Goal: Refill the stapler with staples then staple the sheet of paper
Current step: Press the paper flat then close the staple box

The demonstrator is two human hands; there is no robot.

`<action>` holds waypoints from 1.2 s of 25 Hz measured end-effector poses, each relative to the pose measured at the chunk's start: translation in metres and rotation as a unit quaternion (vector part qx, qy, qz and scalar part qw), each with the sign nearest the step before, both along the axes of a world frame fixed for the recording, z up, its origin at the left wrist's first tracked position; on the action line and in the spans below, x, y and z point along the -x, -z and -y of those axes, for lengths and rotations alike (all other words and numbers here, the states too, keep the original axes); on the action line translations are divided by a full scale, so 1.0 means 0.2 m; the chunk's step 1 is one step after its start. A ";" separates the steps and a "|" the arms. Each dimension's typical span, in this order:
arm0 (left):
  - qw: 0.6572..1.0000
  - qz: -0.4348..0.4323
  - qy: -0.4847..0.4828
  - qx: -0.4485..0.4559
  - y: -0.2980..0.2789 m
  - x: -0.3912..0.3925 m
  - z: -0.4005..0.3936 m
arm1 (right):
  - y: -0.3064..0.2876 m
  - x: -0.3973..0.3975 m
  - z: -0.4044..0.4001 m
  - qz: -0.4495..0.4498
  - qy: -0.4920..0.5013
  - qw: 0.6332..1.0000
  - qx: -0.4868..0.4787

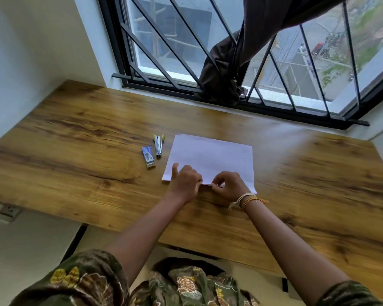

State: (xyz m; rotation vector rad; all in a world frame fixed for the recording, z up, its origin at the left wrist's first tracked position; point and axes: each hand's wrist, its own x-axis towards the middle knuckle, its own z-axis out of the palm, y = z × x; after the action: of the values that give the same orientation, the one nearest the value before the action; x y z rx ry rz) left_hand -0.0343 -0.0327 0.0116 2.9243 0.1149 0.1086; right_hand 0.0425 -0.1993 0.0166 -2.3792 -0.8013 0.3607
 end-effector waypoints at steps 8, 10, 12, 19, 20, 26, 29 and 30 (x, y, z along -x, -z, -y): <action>0.967 -0.177 -0.074 0.167 -0.03 -0.17 -0.01 | 0.03 -0.13 0.00 -0.072 0.012 0.995 0.063; 0.949 -0.227 -0.093 0.199 -0.05 -0.22 -0.02 | 0.03 -0.16 0.00 -0.079 0.017 0.994 0.078; 0.936 -0.261 -0.096 0.218 -0.07 -0.25 -0.04 | 0.03 -0.18 0.00 -0.096 0.026 0.992 0.082; 0.913 -0.298 -0.089 0.264 -0.06 -0.32 -0.08 | 0.02 -0.25 -0.02 -0.186 0.031 0.977 0.094; 0.911 -0.299 -0.087 0.269 -0.06 -0.32 -0.09 | 0.01 -0.26 -0.03 -0.195 0.028 0.976 0.097; 0.914 -0.285 -0.087 0.274 -0.05 -0.29 -0.09 | -0.01 -0.24 -0.04 -0.200 0.025 0.975 0.097; 0.935 -0.239 -0.087 0.249 -0.02 -0.23 -0.07 | 0.00 -0.15 -0.01 -0.122 0.002 0.990 0.073; 0.939 -0.219 -0.089 0.251 -0.01 -0.21 -0.06 | 0.02 -0.12 0.01 -0.082 0.005 0.995 0.054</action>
State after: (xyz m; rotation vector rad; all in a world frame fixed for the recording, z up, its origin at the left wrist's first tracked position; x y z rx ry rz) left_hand 0.0073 -0.0199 0.0133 2.3711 0.4096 -0.4765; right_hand 0.0666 -0.2008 0.0131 -2.4144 -0.7095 0.6003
